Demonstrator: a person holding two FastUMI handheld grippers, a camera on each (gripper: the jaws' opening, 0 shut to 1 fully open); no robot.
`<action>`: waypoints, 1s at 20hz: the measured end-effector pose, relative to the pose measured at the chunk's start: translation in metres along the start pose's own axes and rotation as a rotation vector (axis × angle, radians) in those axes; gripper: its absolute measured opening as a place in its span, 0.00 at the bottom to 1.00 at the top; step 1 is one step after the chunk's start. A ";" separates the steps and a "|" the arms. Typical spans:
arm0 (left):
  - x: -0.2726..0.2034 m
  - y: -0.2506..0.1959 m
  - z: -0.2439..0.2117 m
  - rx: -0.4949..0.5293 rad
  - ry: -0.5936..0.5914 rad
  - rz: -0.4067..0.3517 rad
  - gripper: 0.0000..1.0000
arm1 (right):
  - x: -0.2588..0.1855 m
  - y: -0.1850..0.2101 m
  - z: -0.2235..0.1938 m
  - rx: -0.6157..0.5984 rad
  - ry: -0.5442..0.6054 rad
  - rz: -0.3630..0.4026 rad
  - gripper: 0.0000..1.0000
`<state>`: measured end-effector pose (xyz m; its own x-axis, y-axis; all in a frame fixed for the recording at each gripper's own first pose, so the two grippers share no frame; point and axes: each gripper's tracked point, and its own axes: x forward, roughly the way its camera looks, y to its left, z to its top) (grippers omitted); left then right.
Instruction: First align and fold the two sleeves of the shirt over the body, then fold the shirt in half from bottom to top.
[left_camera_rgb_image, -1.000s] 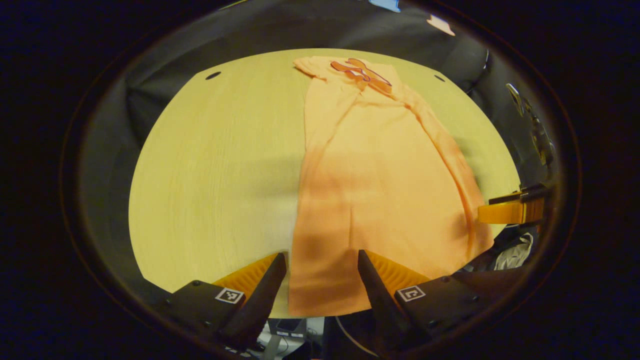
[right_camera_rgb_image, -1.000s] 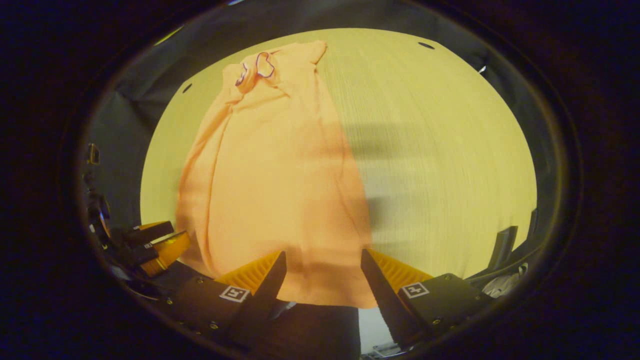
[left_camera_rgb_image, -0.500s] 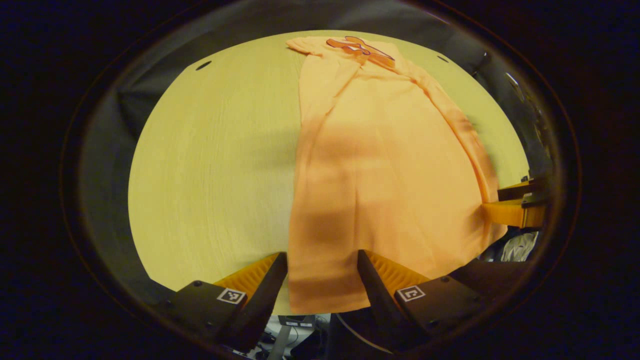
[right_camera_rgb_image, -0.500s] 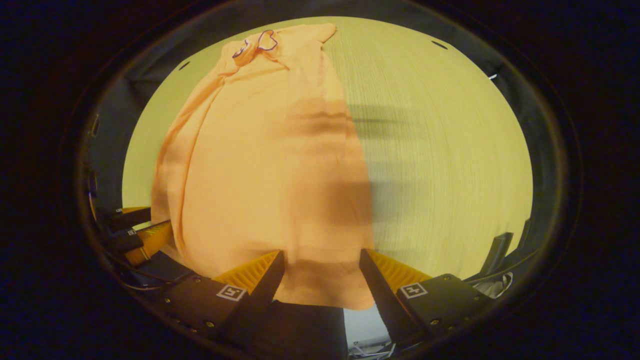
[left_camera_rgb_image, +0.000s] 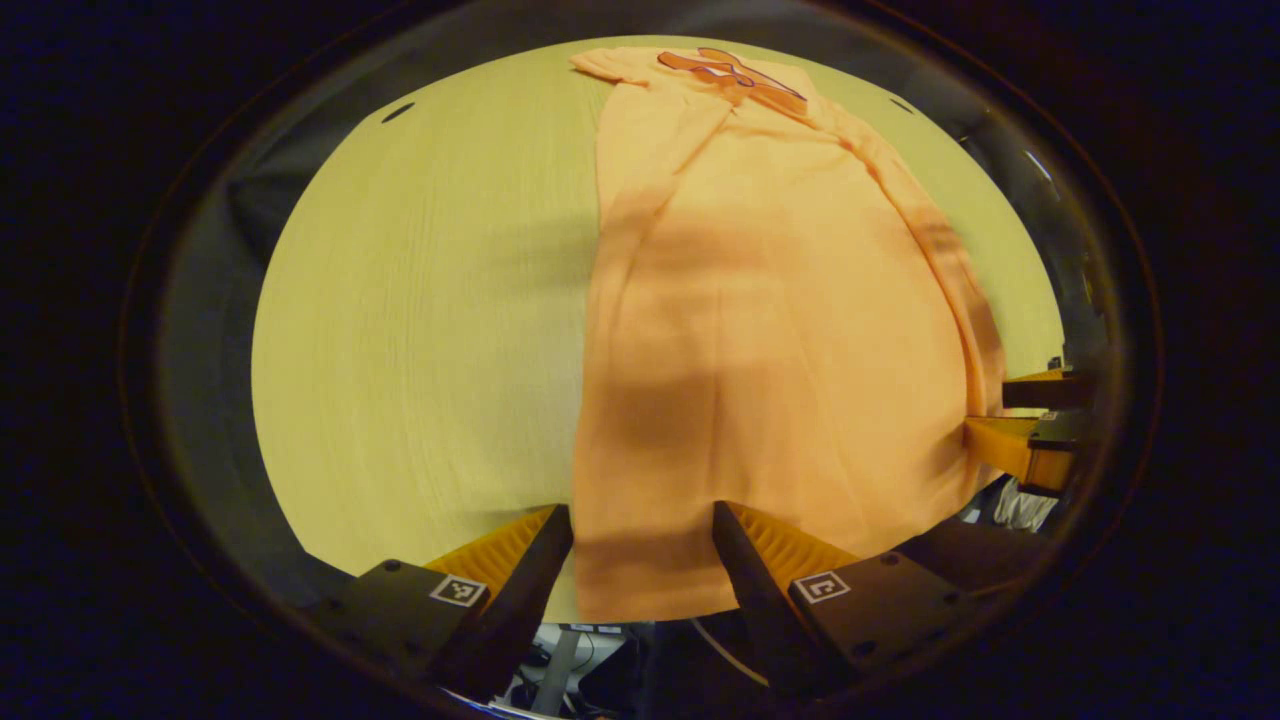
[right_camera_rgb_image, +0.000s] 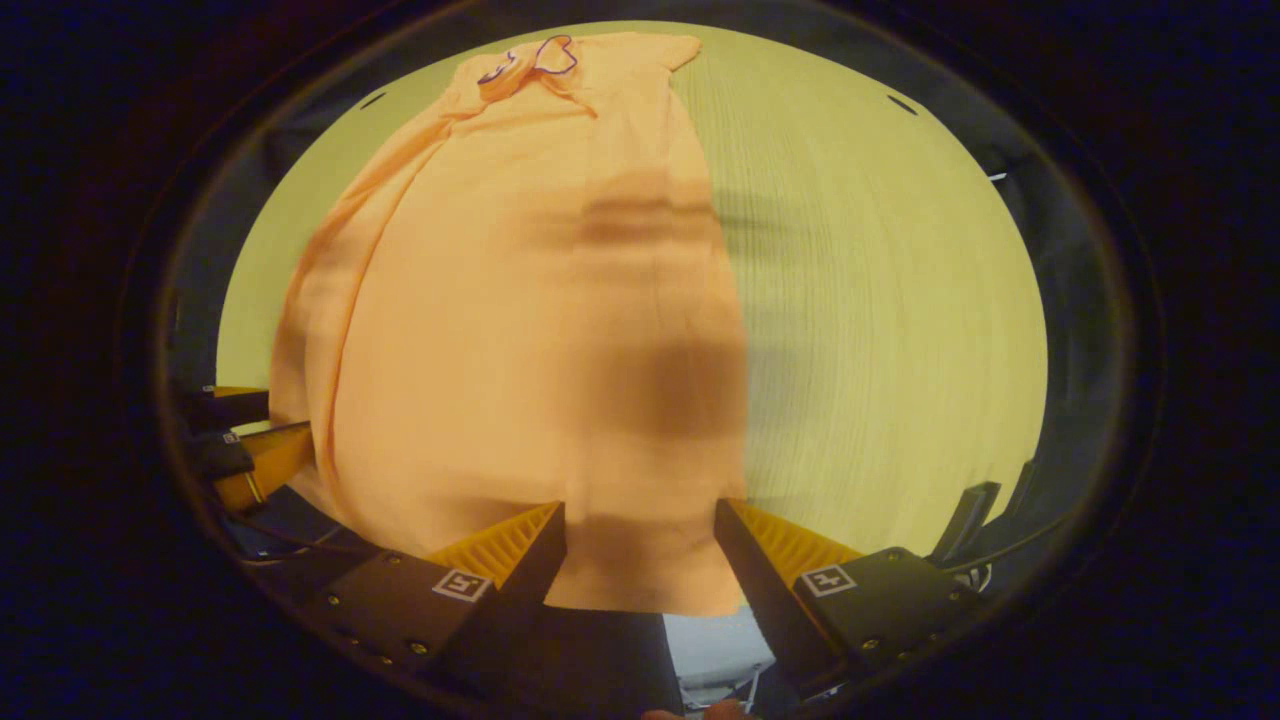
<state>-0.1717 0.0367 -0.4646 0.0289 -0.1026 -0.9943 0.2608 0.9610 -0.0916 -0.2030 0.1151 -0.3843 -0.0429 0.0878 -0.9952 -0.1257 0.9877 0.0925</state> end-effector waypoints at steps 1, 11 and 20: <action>0.000 0.000 0.000 -0.003 0.003 0.001 0.95 | 0.000 0.000 0.001 0.001 -0.001 -0.001 0.96; 0.001 -0.010 0.002 -0.050 0.006 -0.010 0.54 | 0.000 -0.005 0.004 0.124 -0.001 -0.003 0.45; 0.000 -0.012 0.002 -0.073 -0.022 -0.016 0.11 | -0.001 -0.001 0.005 0.121 -0.015 -0.012 0.00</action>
<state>-0.1730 0.0242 -0.4631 0.0465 -0.1230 -0.9913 0.1904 0.9753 -0.1121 -0.1979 0.1143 -0.3831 -0.0276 0.0769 -0.9967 -0.0060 0.9970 0.0771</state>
